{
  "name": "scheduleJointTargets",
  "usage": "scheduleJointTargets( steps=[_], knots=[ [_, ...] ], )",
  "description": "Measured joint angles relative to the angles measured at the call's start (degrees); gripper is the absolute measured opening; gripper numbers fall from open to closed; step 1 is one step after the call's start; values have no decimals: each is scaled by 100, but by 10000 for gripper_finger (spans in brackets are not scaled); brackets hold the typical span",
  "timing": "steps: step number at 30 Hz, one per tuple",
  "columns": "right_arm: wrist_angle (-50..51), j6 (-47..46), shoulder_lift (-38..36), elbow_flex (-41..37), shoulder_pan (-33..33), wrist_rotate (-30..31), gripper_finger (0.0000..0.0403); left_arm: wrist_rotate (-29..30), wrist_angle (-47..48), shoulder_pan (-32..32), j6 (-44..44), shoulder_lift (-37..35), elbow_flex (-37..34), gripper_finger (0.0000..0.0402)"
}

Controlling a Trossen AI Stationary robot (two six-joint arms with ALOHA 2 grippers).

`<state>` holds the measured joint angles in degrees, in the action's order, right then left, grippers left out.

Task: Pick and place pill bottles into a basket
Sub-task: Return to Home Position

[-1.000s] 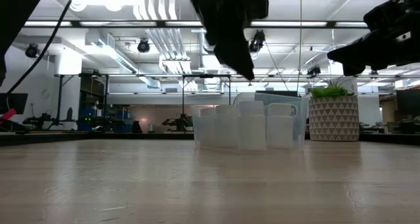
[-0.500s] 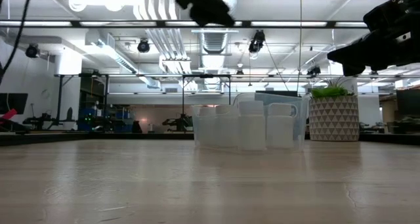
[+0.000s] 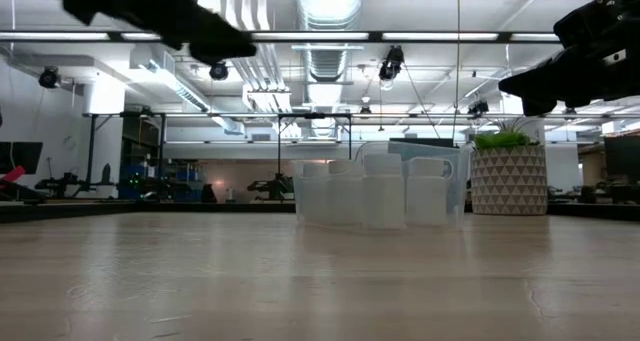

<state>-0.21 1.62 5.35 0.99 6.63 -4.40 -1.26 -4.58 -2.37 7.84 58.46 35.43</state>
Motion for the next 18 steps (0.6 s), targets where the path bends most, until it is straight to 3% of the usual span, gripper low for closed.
scheduleJointTargets(
  steps=[9, 18],
  knots=[
    [-2, 0, 0, 0, 0, -3, 9, 588, -111, 2, -54, -1793, -1370, 206],
    [-2, 0, 0, 0, 0, -4, 9, 875, -288, 4, 401, -2856, -1999, 206]
  ],
)
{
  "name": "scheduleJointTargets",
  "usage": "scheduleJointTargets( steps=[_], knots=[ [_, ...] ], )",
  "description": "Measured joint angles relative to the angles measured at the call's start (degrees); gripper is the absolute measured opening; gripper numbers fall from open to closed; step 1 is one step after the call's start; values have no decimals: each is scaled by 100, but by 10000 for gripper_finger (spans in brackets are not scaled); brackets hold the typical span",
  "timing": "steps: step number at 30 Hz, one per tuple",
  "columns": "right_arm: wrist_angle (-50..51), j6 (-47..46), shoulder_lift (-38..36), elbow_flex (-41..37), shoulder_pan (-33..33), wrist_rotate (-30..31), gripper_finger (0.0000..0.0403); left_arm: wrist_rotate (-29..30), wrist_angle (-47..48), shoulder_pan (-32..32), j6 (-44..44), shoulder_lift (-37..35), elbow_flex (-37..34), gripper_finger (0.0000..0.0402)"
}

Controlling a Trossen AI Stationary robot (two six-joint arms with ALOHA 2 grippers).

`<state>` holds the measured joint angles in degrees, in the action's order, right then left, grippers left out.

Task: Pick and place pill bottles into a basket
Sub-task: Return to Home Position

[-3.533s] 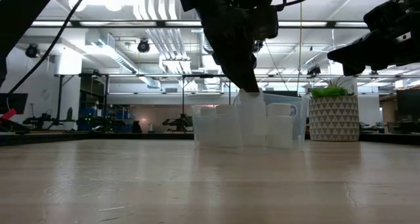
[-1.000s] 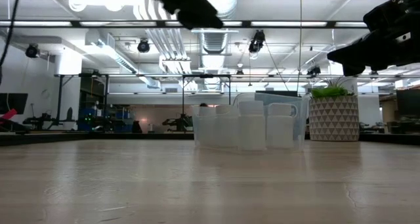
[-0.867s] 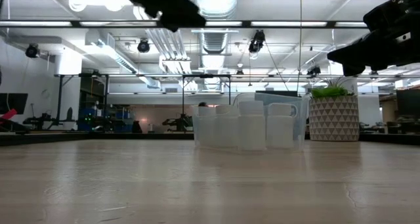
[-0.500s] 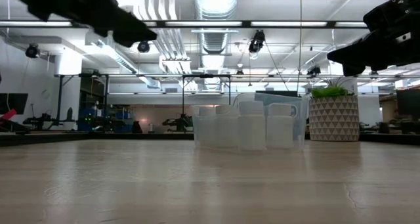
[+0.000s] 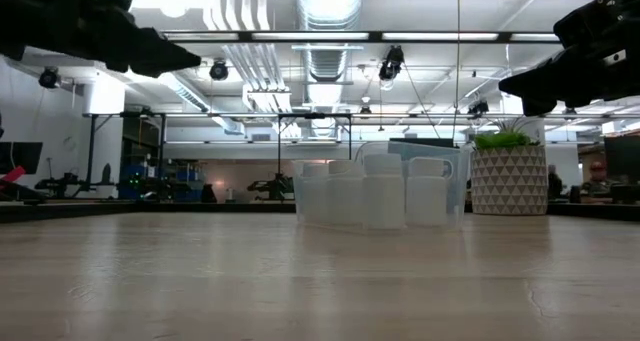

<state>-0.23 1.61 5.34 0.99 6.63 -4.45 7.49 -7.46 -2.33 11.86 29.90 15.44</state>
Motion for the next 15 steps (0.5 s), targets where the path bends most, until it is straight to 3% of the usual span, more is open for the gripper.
scheduleJointTargets(
  steps=[15],
  knots=[
    [0, 3, 0, -2, 0, 2, 9, -7, -158, 0, -407, -1012, -991, 206]
  ],
)
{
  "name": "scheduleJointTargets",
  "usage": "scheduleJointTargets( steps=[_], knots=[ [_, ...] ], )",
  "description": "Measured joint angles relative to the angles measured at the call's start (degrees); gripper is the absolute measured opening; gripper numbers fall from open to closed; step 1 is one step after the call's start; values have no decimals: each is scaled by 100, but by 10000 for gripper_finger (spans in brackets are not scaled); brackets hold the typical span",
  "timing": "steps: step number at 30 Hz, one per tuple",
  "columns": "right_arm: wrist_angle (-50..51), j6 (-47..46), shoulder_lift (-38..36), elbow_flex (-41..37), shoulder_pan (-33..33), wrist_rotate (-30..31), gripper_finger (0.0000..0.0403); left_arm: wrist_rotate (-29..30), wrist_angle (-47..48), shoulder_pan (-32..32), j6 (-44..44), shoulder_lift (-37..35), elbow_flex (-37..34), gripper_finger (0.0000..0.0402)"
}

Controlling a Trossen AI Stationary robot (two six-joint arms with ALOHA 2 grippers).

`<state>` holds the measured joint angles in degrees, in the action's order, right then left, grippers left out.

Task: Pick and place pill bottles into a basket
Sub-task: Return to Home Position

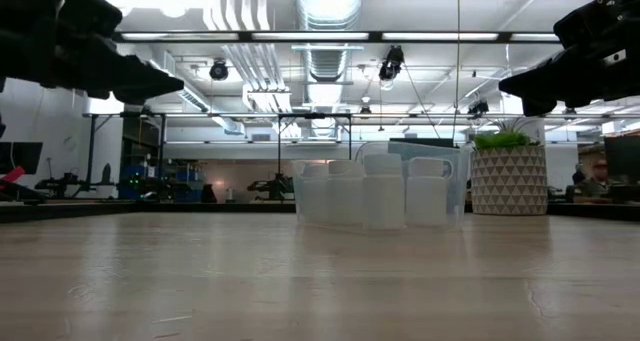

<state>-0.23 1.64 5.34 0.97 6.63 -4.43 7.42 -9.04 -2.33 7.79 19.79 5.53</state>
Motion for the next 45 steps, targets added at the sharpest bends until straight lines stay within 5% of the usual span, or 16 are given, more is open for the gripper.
scheduleJointTargets(
  steps=[15, 40, 45],
  knots=[
    [0, -9, 0, 0, 0, 0, 9, 60, 270, 2, -25, -1023, -333, 206],
    [0, 1, 0, -2, 0, 0, 9, 52, 669, 7, -555, -1155, -504, 204],
    [-1, 1, 0, -2, 0, 0, 9, 52, 673, 7, -550, -1125, -506, 157]
  ],
)
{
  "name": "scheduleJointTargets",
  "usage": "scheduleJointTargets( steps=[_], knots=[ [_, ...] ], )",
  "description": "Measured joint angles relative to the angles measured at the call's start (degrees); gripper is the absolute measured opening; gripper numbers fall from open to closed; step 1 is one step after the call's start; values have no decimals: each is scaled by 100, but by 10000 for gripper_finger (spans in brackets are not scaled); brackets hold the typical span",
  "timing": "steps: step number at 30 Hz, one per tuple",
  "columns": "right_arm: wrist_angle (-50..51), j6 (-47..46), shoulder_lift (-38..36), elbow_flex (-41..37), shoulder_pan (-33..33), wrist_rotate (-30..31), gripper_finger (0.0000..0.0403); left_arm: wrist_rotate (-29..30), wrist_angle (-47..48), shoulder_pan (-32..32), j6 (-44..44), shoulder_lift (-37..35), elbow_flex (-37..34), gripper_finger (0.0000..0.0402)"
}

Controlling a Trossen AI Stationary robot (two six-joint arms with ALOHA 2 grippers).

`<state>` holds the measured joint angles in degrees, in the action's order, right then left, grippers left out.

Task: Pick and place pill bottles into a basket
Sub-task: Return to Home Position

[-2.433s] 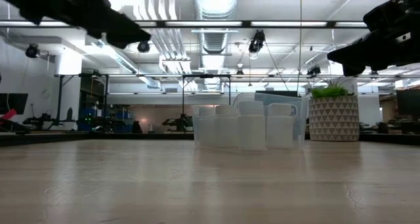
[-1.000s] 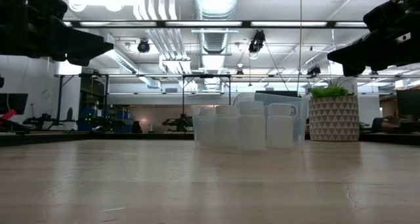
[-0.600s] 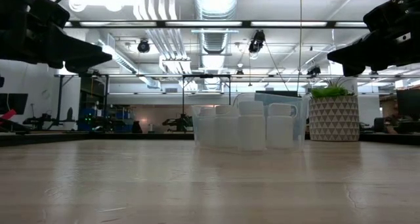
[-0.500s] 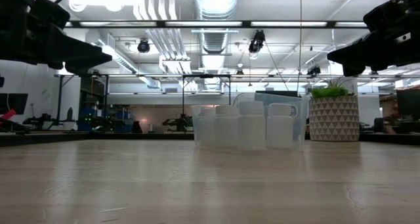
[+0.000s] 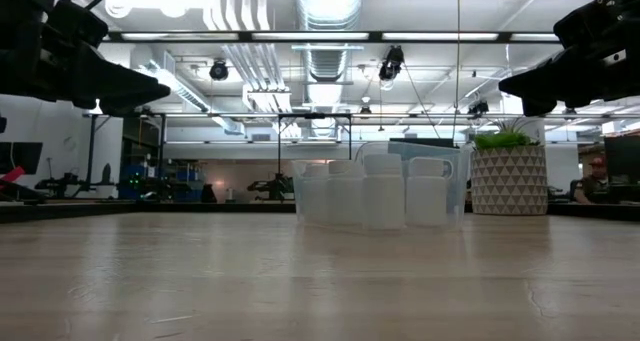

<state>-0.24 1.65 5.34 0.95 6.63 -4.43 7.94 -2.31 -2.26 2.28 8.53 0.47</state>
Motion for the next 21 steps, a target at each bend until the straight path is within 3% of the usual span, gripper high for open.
scheduleJointTargets(
  steps=[8, 21],
  knots=[
    [1, -2, 0, 0, 0, 0, 9, 0, 7, 0, 2, 83, -4, 15],
    [1, -7, 0, 0, 0, 0, 9, -46, 20, 0, -4, 81, -11, 1]
  ],
)
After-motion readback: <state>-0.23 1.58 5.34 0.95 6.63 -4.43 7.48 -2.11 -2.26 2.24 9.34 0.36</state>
